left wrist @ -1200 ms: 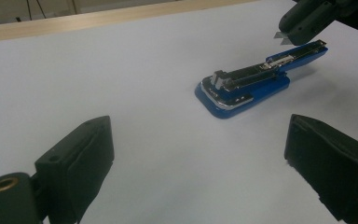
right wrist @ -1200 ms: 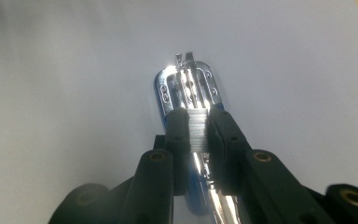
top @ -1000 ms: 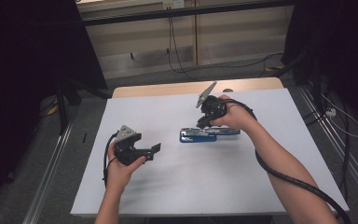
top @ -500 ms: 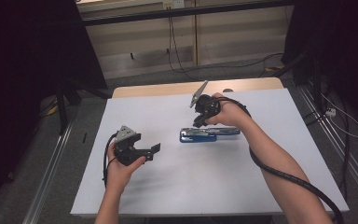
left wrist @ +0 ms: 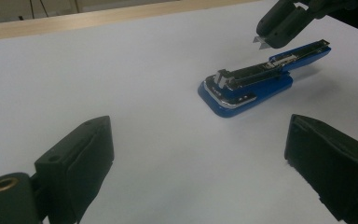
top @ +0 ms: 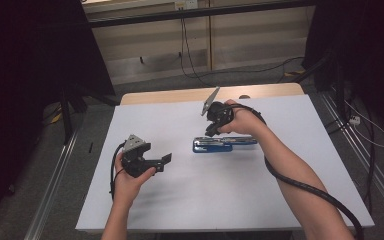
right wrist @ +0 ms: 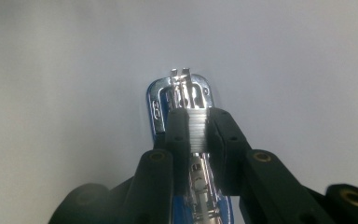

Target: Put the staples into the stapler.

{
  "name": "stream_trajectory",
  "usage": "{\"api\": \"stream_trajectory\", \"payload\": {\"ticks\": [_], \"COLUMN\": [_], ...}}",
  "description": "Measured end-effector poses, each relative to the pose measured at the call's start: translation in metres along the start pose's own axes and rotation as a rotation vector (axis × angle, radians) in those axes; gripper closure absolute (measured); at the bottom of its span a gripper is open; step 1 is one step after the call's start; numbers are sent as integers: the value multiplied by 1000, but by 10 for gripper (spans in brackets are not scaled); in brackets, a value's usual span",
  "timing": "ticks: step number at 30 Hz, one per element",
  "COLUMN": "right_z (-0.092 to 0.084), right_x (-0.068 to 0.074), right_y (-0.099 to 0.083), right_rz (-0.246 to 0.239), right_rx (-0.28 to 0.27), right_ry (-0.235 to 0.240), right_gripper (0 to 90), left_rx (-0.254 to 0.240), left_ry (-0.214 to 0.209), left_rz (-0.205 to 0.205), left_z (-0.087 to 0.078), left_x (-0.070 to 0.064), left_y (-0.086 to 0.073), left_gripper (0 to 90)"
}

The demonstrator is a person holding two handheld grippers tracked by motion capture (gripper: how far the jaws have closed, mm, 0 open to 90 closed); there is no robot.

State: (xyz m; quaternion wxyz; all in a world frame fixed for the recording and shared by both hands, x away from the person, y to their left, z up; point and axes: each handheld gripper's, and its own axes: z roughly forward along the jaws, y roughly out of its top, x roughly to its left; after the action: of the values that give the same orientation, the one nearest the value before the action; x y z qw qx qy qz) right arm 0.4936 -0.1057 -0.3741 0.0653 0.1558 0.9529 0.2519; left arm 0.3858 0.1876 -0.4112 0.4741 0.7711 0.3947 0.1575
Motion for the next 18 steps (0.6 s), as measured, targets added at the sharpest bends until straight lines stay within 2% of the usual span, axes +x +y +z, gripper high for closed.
{"api": "stream_trajectory", "payload": {"ticks": [8,18], "right_z": [4,14], "right_x": [0,-1], "right_y": [3,2], "right_rz": [-2,-29], "right_rx": [1,-7], "right_ry": [6,20], "right_gripper": [791,791], "left_rx": [-2,-1], "left_ry": [2,4], "left_rz": [1,2], "left_z": [0,-1], "left_x": [1,1], "left_y": [0,-1], "left_gripper": [81,81]}}
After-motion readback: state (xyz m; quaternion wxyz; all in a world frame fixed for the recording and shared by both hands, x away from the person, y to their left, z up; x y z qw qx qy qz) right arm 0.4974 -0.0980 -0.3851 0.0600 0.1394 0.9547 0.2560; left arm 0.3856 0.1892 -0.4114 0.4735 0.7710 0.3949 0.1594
